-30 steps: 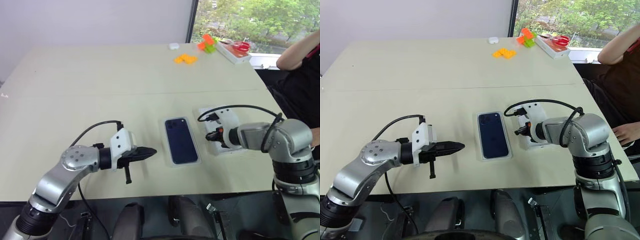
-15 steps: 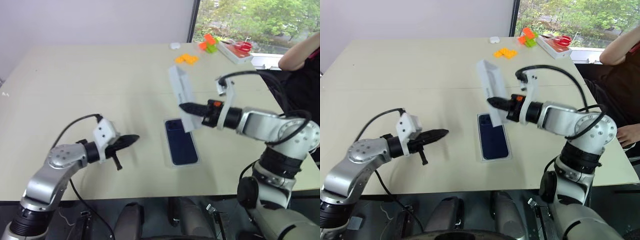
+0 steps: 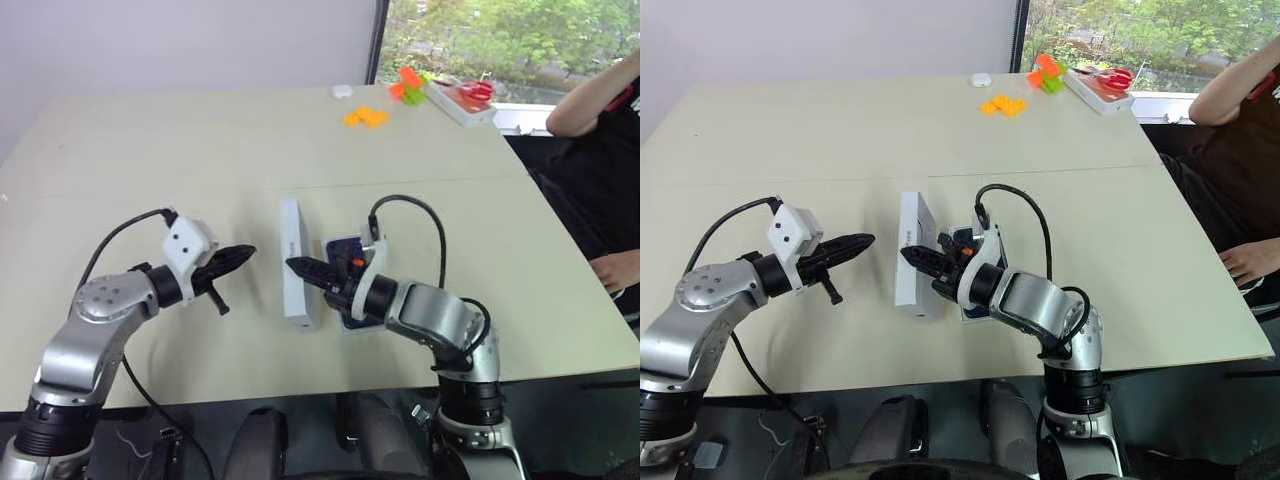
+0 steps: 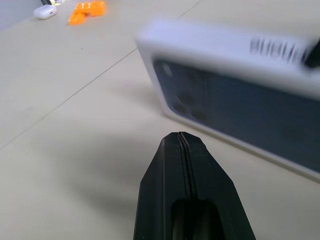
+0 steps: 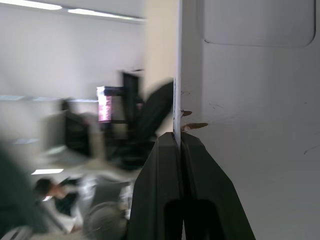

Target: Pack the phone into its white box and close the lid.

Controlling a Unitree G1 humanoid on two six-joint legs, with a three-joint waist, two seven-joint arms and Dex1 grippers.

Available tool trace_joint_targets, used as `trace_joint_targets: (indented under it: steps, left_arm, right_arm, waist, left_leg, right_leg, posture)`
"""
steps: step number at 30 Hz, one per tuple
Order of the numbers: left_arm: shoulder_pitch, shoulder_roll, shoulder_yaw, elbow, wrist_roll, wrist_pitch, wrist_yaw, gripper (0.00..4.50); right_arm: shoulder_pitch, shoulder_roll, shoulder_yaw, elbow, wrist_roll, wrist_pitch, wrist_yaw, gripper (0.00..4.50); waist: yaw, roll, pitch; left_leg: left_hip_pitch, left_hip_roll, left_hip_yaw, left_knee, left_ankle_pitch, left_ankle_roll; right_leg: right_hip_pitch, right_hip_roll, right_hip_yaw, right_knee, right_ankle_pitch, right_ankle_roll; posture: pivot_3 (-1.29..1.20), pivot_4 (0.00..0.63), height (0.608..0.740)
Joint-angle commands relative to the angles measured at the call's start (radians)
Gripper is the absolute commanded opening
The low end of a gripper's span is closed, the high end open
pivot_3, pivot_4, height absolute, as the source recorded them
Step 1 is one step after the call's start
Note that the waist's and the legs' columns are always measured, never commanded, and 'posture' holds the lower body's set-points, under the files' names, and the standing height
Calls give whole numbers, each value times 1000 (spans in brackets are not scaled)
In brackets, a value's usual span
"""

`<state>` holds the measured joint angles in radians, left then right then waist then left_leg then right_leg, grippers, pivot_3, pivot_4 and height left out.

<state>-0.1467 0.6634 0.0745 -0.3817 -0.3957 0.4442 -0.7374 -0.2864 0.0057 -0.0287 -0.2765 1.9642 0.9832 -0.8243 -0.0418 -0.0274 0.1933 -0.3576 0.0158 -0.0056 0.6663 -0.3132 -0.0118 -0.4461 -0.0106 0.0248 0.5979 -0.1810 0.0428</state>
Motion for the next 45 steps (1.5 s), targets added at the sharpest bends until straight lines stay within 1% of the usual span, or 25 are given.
trace_joint_targets:
  steps: [1,3,4,6,8,10,11,13,14,19,21,22,25,29,31,32,35,37,38,41,42,45]
  left_arm:
    - [-29,-16,-24,-31,8,-14,8,0]
    - [-36,-34,-48,-38,7,-10,8,0]
    - [-39,-45,-64,-41,8,-8,10,0]
    - [-44,-61,-84,-45,13,-7,15,0]
    - [-56,-86,-108,-55,8,2,23,0]
    - [-65,-105,-123,-63,4,10,29,0]
    - [-72,-119,-139,-68,6,16,35,0]
    - [-85,-143,-165,-73,8,26,44,0]
    - [-95,-168,-192,-78,5,43,53,0]
    - [-142,-241,-308,-93,24,87,64,0]
    - [-157,-260,-324,-96,29,98,79,0]
    - [-161,-266,-316,-95,20,109,86,0]
    - [-175,-281,-242,-95,-22,153,129,0]
    - [-197,-282,-32,-98,-159,314,228,0]
    - [-189,-257,56,-89,-225,409,256,0]
    - [-172,-230,68,-97,-224,431,256,0]
    - [-99,-131,46,-137,-193,459,232,0]
    - [-64,-89,15,-160,-183,461,216,0]
    - [-59,-80,-8,-165,-180,467,217,0]
    - [-68,-56,-101,-170,-150,490,220,0]
    - [-76,-50,-142,-169,-132,488,216,0]
    - [-109,-53,-227,-158,-106,501,210,0]
  right_arm:
    - [-8,-37,-21,-16,8,1,-27,291]
    - [-31,-67,-32,-38,8,8,15,982]
    - [-54,-106,-41,-48,8,19,52,1430]
    - [-89,-168,-55,-53,8,26,103,2499]
    - [-149,-293,-85,-31,8,43,168,3525]
    - [-183,-377,-100,-9,8,42,217,3525]
    - [-205,-441,-112,9,-32,52,265,3525]
    - [-235,-529,-123,43,-96,57,342,3525]
    - [-255,-570,-130,64,-154,54,389,3525]
    - [-296,-652,-104,116,-355,51,546,3525]
    - [-299,-664,-96,125,-422,56,595,3525]
    - [-299,-668,-92,126,-448,60,613,3525]
    - [-296,-712,-48,98,-579,90,694,3525]
    - [-291,-780,24,41,-781,76,827,3525]
    - [-275,-809,56,21,-875,52,897,2971]
    - [-268,-826,74,11,-921,42,934,2687]
    - [-250,-882,131,-26,-1057,4,1043,1210]
    - [-241,-910,159,-48,-1130,-23,1108,175]
    - [-238,-919,168,-55,-1158,-31,1136,79]
    - [-234,-938,197,-84,-1231,-36,1206,79]
    - [-228,-948,211,-104,-1261,-45,1230,79]
    - [-214,-952,227,-140,-1311,-44,1277,79]
  waist:
    - [-1,0,0]
    - [-1,0,0]
    - [0,0,0]
    - [0,1,0]
    - [-1,2,1]
    - [0,1,1]
    - [0,1,1]
    - [1,1,1]
    - [2,1,1]
    - [0,1,0]
    - [0,1,0]
    - [-1,1,0]
    - [0,1,1]
    - [-1,1,1]
    - [-2,1,1]
    - [-1,1,1]
    - [0,1,1]
    - [1,1,1]
    - [2,1,1]
    - [10,1,1]
    - [12,1,1]
    - [22,1,1]
  left_leg:
    - [0,0,0,0,0,0]
    - [1,0,0,0,0,0]
    - [1,0,0,0,0,0]
    - [0,0,0,1,0,0]
    - [0,0,0,1,0,0]
    - [0,-1,1,1,0,0]
    - [0,-1,1,1,0,0]
    - [0,-1,1,0,0,0]
    - [0,-1,1,0,0,0]
    - [-2,-2,3,0,0,0]
    - [-2,-2,3,0,0,0]
    - [-2,-2,2,0,0,0]
    - [-3,-2,2,0,0,0]
    - [0,-2,2,1,0,1]
    - [0,-1,2,1,0,1]
    - [0,-1,2,1,0,1]
    - [0,-1,1,0,-1,1]
    - [0,-1,2,0,-1,1]
    - [0,-1,2,0,-1,1]
    - [0,-3,2,1,-1,1]
    - [0,-3,2,1,-1,1]
    - [0,-5,2,2,-1,1]
  right_leg:
    - [0,0,0,0,0,0]
    - [1,0,0,0,0,0]
    - [0,0,0,0,-1,1]
    - [0,0,0,0,-3,1]
    - [1,1,0,0,-3,0]
    - [1,1,0,0,-3,0]
    - [1,1,0,0,-3,1]
    - [1,1,0,0,-3,2]
    - [1,2,0,0,-2,3]
    - [1,2,1,0,-2,4]
    - [1,2,1,0,-2,4]
    - [1,2,1,0,-2,4]
    - [1,2,1,1,-2,4]
    - [1,3,0,1,-2,4]
    - [1,4,0,1,-2,4]
    - [1,5,0,1,-2,4]
    - [0,6,0,0,-2,4]
    - [0,5,0,0,-2,4]
    - [0,4,0,0,-2,5]
    - [0,1,0,0,-3,4]
    - [0,0,0,0,-4,2]
    - [1,0,1,0,-5,1]
  posture:
    - [0,150,740]
    - [0,150,740]
    - [0,150,740]
    - [0,150,740]
    - [0,150,740]
    - [0,150,740]
    - [0,150,740]
    - [0,150,740]
    - [0,150,740]
    - [0,150,740]
    - [0,150,740]
    - [0,150,740]
    - [0,150,740]
    - [0,150,740]
    - [0,150,740]
    - [0,150,740]
    - [0,150,740]
    - [0,150,740]
    - [0,150,740]
    - [0,150,740]
    - [0,150,740]
    - [0,150,740]
